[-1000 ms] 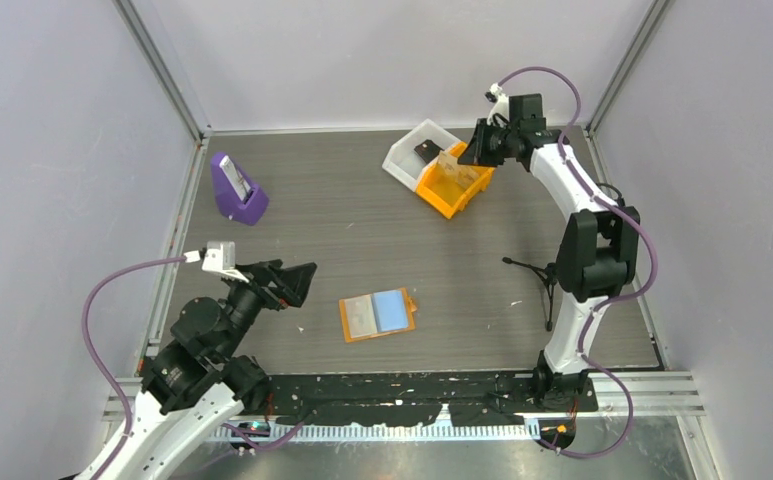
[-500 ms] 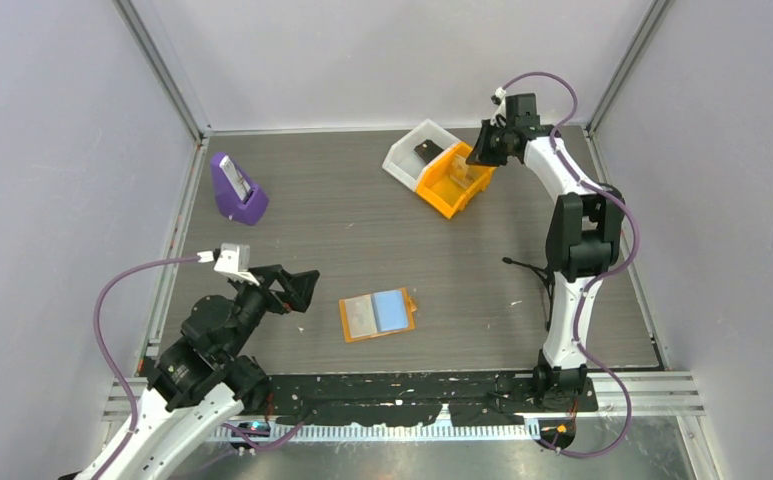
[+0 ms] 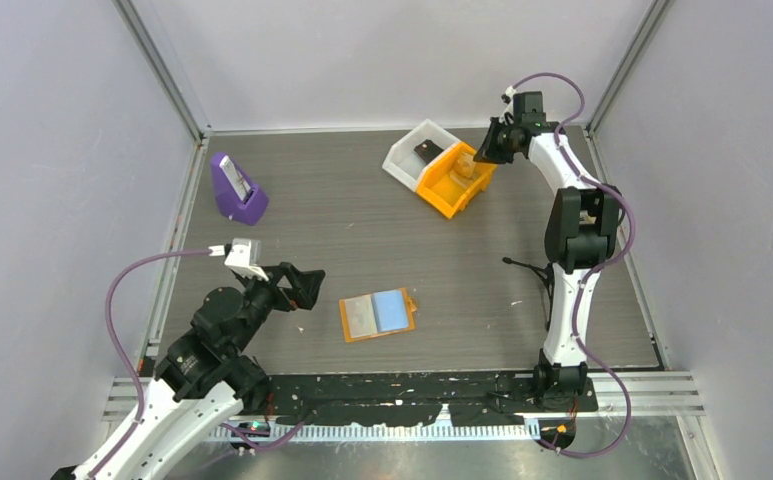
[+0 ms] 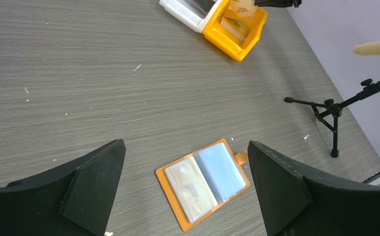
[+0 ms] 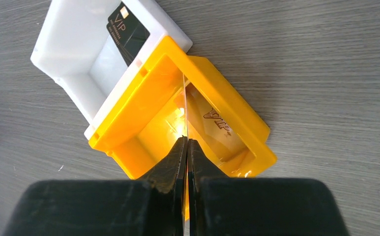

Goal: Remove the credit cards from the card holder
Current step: Place the credit card in the storage box.

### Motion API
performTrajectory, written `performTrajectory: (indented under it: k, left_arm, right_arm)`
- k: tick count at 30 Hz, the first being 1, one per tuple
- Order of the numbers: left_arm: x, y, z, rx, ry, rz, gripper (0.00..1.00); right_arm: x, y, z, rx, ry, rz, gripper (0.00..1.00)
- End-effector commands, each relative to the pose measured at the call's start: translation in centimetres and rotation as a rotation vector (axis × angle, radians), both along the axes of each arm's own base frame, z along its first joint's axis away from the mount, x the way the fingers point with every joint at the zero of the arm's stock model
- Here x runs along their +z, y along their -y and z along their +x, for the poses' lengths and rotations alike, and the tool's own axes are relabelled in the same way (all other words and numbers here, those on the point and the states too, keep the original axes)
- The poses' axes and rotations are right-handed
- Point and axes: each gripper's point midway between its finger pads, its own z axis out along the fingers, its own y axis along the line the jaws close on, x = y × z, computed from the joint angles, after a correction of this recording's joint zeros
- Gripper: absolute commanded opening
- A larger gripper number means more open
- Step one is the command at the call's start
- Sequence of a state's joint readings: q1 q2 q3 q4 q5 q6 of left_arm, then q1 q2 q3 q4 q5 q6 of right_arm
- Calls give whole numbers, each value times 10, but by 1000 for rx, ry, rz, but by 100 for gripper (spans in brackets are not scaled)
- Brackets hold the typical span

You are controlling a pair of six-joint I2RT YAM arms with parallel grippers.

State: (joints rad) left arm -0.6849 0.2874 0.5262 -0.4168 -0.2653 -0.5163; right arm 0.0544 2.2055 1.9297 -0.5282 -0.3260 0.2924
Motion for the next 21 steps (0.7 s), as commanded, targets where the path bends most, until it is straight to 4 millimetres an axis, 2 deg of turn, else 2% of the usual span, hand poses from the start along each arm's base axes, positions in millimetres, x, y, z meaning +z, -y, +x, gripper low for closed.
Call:
performTrajectory:
  k: [1,13,21]
  left_arm:
    - [13,6,3,-11,33,-38,100]
    - [16,9,4,-14,25,-59,100]
    - [20,12,4,-26,21,-66,100]
  right_arm:
    - [14,5,16,-32,37,15,5]
    - [10,14,24,-100,32,14,6]
    - [18,24,26,-162,51,-16,17]
